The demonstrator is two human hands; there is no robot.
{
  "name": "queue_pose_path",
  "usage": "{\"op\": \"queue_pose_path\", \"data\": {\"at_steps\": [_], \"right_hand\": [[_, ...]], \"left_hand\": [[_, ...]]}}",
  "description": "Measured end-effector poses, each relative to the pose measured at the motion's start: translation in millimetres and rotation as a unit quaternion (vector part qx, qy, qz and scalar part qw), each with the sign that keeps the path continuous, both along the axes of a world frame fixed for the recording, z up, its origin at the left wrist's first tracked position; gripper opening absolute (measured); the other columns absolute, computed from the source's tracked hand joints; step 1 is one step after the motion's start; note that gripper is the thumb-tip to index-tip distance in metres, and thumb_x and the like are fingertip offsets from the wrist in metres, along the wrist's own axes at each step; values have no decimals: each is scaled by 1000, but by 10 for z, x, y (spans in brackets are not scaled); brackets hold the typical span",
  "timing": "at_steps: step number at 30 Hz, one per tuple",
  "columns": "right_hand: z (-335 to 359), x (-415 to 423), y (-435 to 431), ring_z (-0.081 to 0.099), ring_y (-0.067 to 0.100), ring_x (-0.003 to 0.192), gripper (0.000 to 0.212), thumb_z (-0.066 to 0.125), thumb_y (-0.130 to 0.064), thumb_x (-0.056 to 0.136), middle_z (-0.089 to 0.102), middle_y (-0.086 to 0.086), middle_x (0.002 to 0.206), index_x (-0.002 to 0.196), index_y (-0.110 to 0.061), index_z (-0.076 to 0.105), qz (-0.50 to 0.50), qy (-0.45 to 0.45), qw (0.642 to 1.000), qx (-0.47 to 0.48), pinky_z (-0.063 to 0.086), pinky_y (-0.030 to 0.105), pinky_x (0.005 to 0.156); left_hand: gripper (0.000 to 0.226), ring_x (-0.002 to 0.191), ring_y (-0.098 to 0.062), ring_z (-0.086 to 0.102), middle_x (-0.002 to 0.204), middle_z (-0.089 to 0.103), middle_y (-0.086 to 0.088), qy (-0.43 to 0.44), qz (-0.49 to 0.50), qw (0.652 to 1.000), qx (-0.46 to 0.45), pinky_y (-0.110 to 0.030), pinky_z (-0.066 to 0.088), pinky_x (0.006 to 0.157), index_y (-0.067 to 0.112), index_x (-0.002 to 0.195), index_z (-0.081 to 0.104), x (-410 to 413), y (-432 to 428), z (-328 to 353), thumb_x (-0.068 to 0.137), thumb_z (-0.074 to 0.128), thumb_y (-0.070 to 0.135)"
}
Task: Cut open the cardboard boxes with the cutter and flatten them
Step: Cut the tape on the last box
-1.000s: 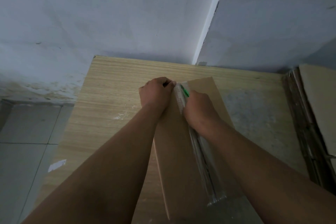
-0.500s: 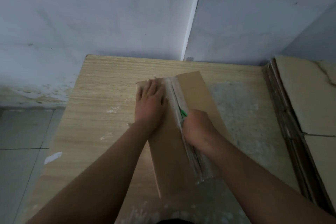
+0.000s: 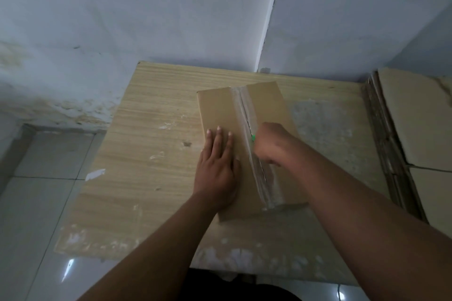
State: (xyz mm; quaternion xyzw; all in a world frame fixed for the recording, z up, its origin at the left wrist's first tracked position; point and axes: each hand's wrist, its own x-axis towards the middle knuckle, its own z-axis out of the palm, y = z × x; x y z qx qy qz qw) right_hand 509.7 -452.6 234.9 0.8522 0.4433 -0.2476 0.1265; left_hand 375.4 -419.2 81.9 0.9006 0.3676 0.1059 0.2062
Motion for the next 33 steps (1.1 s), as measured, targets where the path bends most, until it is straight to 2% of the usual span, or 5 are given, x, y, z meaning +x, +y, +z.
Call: {"op": "queue_pose_path", "data": {"at_steps": [9,14,19,27,33], "right_hand": [[-188,-281,-1127,63,32,115,24,53,-9,96,64,17,121,117,-1,62,-83,57,995,0,48,29,84],[-271,-432,-1575,63,32,95,10,44,-11,99,49,9,82,90,-12,47,-79,89,991,53,38,25,67],[-529,-486,-1711,57,23,81,20,43,-17,102,65,11,104,100,-8,61,-139,53,983,109,27,21,50],[-610,-657,-1741,66,30,94,22,44,-16,101,65,14,103,103,-4,62,-224,69,958,166,40,26,67],[-645,-756,-1708,66,29,99,24,42,-16,102,66,13,107,108,-5,62,-269,71,943,186,40,25,70]], "left_hand": [[63,159,-24,-10,173,4,-5,-5,10,1000,-4,-43,8,130,22,165,19,145,66,-2,106,24,45],[60,158,-16,-15,174,-5,4,30,35,999,-24,-55,6,127,30,165,10,201,18,98,109,25,45],[62,159,-21,-13,174,-2,-3,62,22,998,16,-60,-8,125,23,165,12,220,19,121,108,23,44],[54,151,-23,37,158,47,-6,-17,-248,965,81,-45,22,126,18,146,56,222,3,216,103,34,43],[56,150,-24,37,160,43,-8,3,-330,939,99,-41,20,127,16,146,54,153,82,233,98,47,44]]}}
